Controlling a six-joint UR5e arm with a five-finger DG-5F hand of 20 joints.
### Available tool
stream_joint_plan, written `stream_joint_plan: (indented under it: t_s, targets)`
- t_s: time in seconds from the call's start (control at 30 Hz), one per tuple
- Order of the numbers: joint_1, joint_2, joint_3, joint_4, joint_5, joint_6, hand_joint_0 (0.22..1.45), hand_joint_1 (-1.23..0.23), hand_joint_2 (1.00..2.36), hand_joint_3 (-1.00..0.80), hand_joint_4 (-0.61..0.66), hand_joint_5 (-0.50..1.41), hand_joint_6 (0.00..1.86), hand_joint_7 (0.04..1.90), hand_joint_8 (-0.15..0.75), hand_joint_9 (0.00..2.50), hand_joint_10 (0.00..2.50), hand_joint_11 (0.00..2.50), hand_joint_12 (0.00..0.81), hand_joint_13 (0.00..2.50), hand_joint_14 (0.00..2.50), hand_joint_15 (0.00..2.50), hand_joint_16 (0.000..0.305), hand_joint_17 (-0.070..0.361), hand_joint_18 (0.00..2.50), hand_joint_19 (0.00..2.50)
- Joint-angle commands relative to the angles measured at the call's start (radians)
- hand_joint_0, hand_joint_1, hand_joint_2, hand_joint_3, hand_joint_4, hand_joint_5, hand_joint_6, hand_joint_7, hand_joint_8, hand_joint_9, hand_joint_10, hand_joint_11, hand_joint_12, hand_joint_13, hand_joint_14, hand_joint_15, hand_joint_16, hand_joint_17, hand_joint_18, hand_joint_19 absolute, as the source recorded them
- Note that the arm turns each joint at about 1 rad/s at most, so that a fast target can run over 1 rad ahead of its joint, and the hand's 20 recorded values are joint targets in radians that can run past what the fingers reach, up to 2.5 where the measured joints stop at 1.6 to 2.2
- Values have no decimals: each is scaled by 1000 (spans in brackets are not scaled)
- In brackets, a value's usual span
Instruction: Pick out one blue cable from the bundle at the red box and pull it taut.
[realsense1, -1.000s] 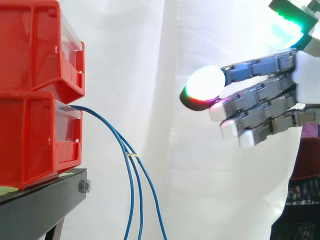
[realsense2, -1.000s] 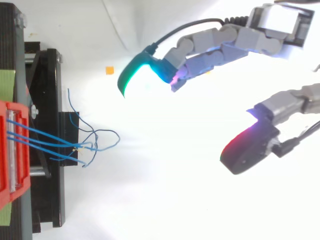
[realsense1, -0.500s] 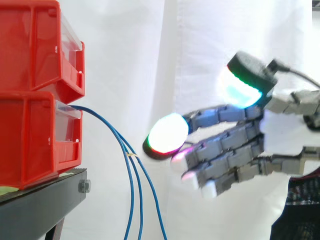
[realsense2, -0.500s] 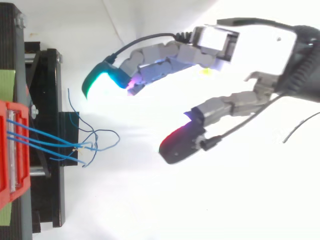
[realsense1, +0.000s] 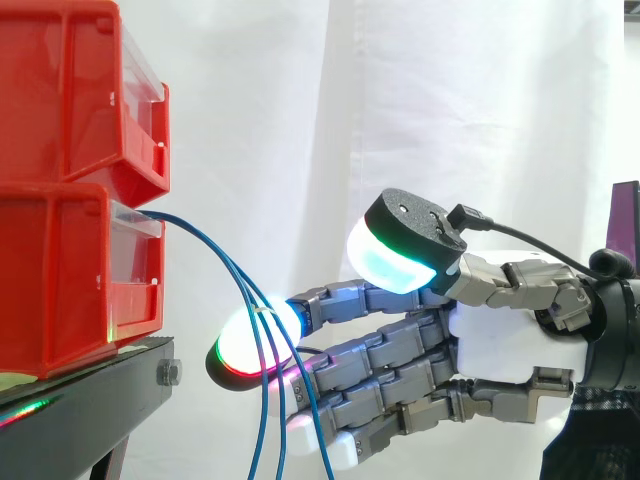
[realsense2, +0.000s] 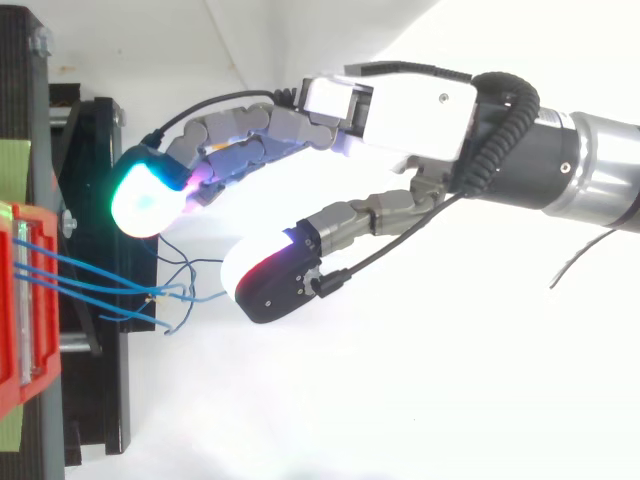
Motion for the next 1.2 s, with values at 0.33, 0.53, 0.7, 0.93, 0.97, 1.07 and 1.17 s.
stream_joint_plan:
  t_s: [0.33, 0.53, 0.7, 0.93, 0.97, 1.07, 1.17]
  targets:
    - [2, -22, 2, 85, -37, 53, 504, -574, 1000, -500, 185, -177, 503, 788, 279, 583, 11, 293, 383, 620, 17, 392, 53, 119, 482, 531]
    - [4, -23, 2, 90, -40, 64, 507, -571, 1000, -500, 186, -176, 503, 786, 280, 596, 13, 317, 382, 631, 17, 399, 53, 120, 489, 541]
    - [5, -81, 33, 119, -51, 102, 509, -574, 1000, -500, 189, -174, 503, 795, 280, 599, 13, 323, 383, 632, 16, 407, 53, 120, 488, 542]
    - [2, -98, 46, 116, -116, 162, 513, -573, 1000, -500, 193, -158, 503, 861, 282, 613, 13, 330, 384, 637, 16, 420, 53, 120, 489, 560]
    - [1, -100, 46, 119, -121, 162, 514, -573, 1000, -500, 195, -158, 503, 866, 282, 614, 13, 334, 383, 639, 18, 419, 54, 121, 493, 562]
    - [1, -98, 46, 119, -123, 162, 519, -569, 1000, -500, 197, -153, 503, 898, 282, 615, 14, 335, 383, 644, 18, 427, 53, 120, 497, 562]
    - [-1, -98, 48, 122, -124, 162, 520, -567, 1000, -500, 198, -147, 503, 924, 282, 624, 14, 340, 384, 653, 16, 429, 53, 120, 497, 563]
